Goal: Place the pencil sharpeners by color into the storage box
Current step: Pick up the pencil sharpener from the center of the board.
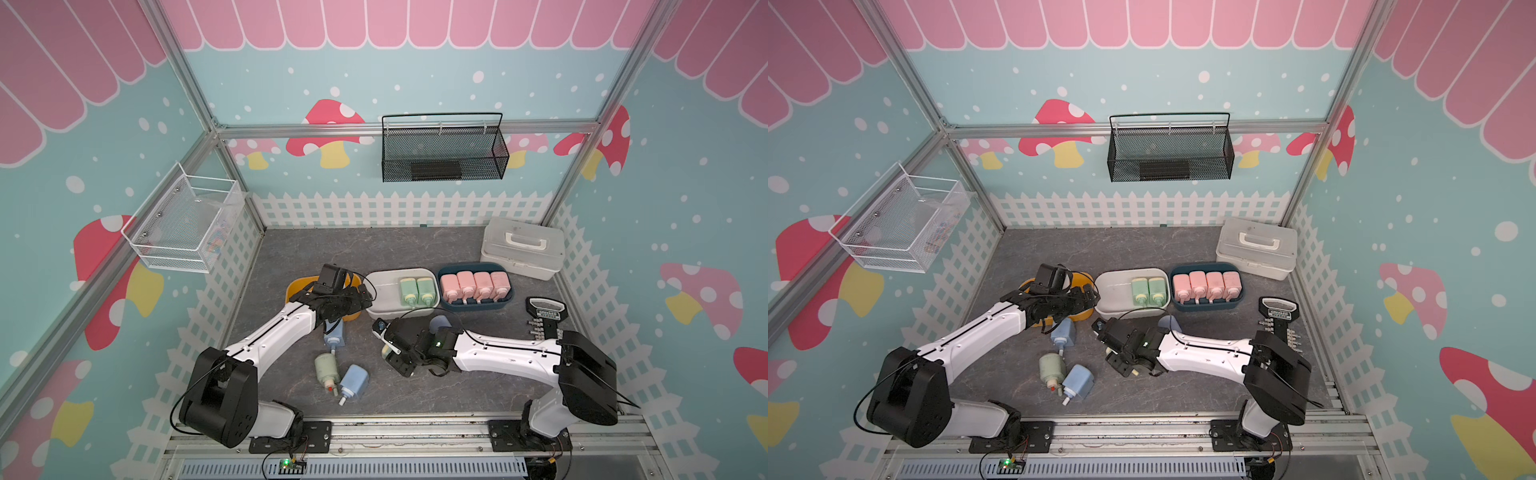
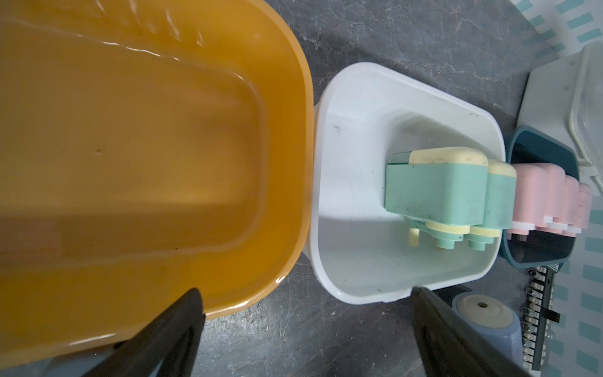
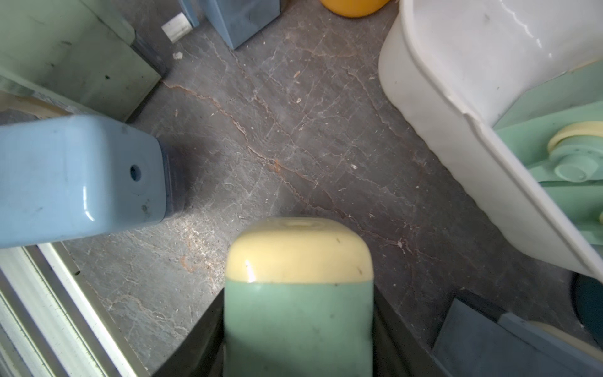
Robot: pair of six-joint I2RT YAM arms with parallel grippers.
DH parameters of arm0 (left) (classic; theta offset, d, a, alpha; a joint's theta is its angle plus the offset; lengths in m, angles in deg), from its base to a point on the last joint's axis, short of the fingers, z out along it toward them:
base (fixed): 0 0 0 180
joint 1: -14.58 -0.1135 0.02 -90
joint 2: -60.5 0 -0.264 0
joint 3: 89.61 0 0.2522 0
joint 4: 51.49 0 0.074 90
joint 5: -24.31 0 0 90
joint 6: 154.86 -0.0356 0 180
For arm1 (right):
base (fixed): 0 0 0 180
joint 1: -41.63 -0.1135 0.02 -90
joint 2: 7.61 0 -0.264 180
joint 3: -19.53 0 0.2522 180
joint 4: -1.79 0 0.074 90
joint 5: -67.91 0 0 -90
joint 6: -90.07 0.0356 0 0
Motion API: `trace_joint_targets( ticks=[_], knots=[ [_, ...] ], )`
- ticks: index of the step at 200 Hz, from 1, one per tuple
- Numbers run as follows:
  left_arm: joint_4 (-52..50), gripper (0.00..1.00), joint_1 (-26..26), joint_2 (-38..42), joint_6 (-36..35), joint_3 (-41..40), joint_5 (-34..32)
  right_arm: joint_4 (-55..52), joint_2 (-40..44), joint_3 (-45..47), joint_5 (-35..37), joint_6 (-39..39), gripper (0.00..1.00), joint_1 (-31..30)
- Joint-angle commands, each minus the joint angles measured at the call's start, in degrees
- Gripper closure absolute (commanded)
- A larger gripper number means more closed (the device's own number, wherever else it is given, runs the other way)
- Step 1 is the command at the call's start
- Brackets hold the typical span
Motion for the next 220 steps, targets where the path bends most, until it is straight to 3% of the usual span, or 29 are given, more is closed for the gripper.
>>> trace_joint_targets(
  ticks=[1,46,80,116,168,220],
  knots=[
    [-0.45,0.01,-0.09,-0.78,-1.07,2.36,1.37,2.98,2.98,-1.87,-1.88,-0.89,1.0,0.92],
    [-0.46,0.01,-0.08,-1.41,-1.69,3.01,1.97,10.48,4.53,-1.31,-2.87,1.05,1.0,3.26],
    [-0.46,0.01,-0.06,-0.83,-1.39,3.03,2.59,17.56,4.46,-0.14,-3.44,8.82,1.0,6.83],
    [-0.5,0.01,0.02,0.0,-1.4,2.58,2.08,22.02,3.49,0.08,-3.26,11.19,1.0,8.93],
    [-0.86,0.01,-0.15,-0.52,-1.04,2.51,0.42,20.81,2.65,-1.81,6.75,11.7,1.0,9.85],
    [-1.13,0.01,-0.31,-0.66,-1.03,2.77,0.38,20.1,0.09,-4.52,12.07,12.29,1.0,10.24]
  ],
)
